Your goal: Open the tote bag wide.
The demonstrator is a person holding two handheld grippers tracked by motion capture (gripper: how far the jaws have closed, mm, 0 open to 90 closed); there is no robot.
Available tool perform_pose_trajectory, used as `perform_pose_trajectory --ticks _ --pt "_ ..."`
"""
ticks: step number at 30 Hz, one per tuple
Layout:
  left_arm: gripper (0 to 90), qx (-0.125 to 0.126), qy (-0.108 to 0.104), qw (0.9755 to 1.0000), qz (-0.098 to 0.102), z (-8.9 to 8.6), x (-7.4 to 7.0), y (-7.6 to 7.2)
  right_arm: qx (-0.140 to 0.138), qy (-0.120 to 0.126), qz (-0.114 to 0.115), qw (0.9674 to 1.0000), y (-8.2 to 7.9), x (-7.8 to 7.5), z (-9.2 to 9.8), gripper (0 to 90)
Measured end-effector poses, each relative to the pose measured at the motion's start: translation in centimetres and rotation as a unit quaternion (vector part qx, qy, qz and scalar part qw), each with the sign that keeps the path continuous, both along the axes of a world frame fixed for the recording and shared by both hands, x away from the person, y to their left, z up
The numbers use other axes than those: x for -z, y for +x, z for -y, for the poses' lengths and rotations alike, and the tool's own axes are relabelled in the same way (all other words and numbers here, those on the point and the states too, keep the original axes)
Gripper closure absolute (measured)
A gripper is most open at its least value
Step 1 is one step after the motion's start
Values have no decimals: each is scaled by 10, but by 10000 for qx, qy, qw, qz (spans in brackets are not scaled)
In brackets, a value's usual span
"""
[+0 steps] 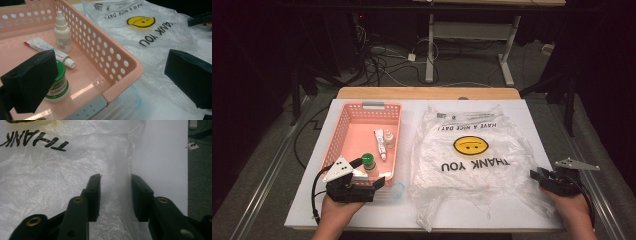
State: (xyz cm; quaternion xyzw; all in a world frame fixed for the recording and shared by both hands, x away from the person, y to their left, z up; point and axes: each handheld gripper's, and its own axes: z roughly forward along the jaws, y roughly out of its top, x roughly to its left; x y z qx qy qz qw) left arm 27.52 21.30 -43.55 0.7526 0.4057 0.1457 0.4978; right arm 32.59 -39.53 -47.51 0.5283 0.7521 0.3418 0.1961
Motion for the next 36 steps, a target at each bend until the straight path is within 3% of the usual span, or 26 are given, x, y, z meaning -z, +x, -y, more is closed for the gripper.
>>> perform_pose_trajectory --ticks 1,2,3,6,13,19,21,24,26,28,32,34,36 --pt "0 -7 5 10000 17 0 -1 0 -18 -4 -6 10000 -1 0 0 783" --pt "0 -10 19 10000 45 1 -2 -1 -18 -4 -6 10000 -1 0 0 783" --pt "0 -5 54 10000 64 2 -2 -2 -49 -27 3 10000 -4 0 -1 863" --pt "0 -13 195 9997 111 5 -3 -2 -54 -46 37 10000 -6 -1 -2 900" --pt "0 7 217 9997 88 7 -4 -1 -71 -26 302 9995 -25 -10 -4 900" --pt "0 -21 141 9998 119 9 -4 2 -142 31 297 9995 -43 -12 -6 900" --pt "0 -34 237 9996 119 9 -4 3 -130 60 340 9993 -53 -14 -6 900" --pt "0 -177 308 9993 61 9 -4 3 -168 54 323 9993 -65 -13 -8 900" --pt "0 -267 467 9985 84 9 -5 1 -201 35 303 9993 -73 -13 -8 900" --pt "0 -325 487 9982 106 9 -5 -2 -241 138 208 9994 -86 -9 -8 900" --pt "0 -169 554 9983 -16 9 -4 -4 -352 164 98 9992 -97 -6 -9 900" --pt "0 -26 578 9983 -114 12 -4 -3 -399 122 44 9991 -102 -4 -10 820" --pt "0 15 626 9980 -82 14 -4 -4 -415 184 105 9989 -105 -5 -9 735"
